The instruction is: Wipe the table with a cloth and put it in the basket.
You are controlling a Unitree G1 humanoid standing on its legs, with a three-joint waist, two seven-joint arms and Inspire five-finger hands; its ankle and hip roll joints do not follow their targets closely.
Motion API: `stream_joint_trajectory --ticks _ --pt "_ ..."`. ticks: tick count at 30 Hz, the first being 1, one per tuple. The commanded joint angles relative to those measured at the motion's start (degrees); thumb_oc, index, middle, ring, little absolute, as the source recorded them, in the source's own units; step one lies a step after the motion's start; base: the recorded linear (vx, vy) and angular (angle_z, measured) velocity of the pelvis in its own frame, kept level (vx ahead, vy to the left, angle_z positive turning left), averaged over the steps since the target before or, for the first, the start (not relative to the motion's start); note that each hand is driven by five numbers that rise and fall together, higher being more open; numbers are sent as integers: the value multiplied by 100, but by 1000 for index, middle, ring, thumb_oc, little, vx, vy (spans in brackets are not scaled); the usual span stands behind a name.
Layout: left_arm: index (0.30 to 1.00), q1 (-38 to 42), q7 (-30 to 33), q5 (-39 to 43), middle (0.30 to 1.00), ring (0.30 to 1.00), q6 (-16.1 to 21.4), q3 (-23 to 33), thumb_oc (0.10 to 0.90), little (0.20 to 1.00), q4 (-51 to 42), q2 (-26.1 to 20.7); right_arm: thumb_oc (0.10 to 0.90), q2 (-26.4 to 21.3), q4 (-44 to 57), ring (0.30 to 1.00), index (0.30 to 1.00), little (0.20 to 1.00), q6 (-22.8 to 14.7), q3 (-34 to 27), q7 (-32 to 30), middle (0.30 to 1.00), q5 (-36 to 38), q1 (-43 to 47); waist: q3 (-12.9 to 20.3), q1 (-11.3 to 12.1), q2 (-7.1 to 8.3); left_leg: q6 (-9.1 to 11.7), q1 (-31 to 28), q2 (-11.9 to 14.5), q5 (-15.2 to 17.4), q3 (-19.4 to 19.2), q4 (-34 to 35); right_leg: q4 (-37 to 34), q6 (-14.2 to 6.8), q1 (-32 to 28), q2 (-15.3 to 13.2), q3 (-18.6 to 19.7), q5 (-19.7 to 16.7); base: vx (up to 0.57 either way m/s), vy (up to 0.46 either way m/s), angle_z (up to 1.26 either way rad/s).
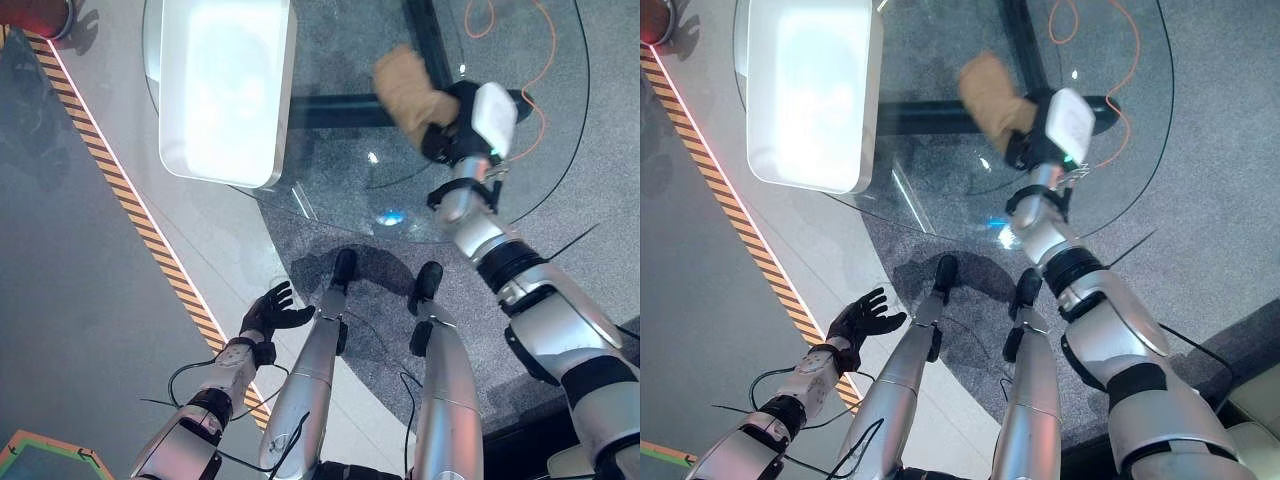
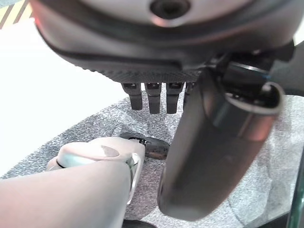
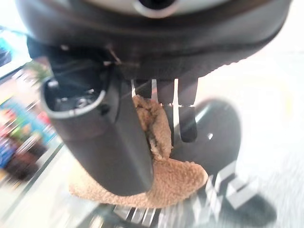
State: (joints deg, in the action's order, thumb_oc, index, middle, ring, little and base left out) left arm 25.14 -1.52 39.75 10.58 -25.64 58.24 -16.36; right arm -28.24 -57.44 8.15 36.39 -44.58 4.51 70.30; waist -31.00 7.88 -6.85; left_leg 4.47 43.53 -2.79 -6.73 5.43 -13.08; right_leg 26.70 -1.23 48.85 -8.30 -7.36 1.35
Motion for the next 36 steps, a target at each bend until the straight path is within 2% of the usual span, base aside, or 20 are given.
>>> stream_joint_trajectory --ticks 1,11,26,32,36 --pt "900 -157 30 253 900 900 170 42 800 900 37 -92 100 -820 -56 300 300 200 -296 -153 -903 300 219 628 121 -112 -320 -391 -7 -152 392 -673 -260 -341 -61 -69 280 -370 -61 7 22 -3" --pt "900 -227 -92 355 900 900 220 113 800 900 53 -255 100 -1314 -558 300 300 200 -515 -524 -1236 300 544 504 121 -171 -264 -433 65 -133 438 -662 -297 -336 -45 -33 323 -342 -21 0 0 0" --pt "900 -219 -118 401 900 900 143 156 800 900 2 -391 100 -1406 -503 300 300 200 -618 -641 -1416 300 821 506 121 -197 -210 -447 102 -130 458 -624 -324 -331 -44 -30 388 -306 1 0 0 0" --pt "900 -231 -98 332 900 900 114 199 800 900 -63 -395 100 -1318 -288 300 300 200 -804 -541 -936 300 626 529 121 -177 -187 -436 111 -135 456 -610 -333 -329 -46 -39 398 -314 15 0 0 0" --pt "900 -162 -138 264 900 900 75 266 800 900 -51 -421 100 -1121 393 300 300 200 -952 -109 -9 300 313 441 121 -166 -151 -422 101 -147 438 -599 -315 -352 -34 -69 397 -343 33 0 0 0"
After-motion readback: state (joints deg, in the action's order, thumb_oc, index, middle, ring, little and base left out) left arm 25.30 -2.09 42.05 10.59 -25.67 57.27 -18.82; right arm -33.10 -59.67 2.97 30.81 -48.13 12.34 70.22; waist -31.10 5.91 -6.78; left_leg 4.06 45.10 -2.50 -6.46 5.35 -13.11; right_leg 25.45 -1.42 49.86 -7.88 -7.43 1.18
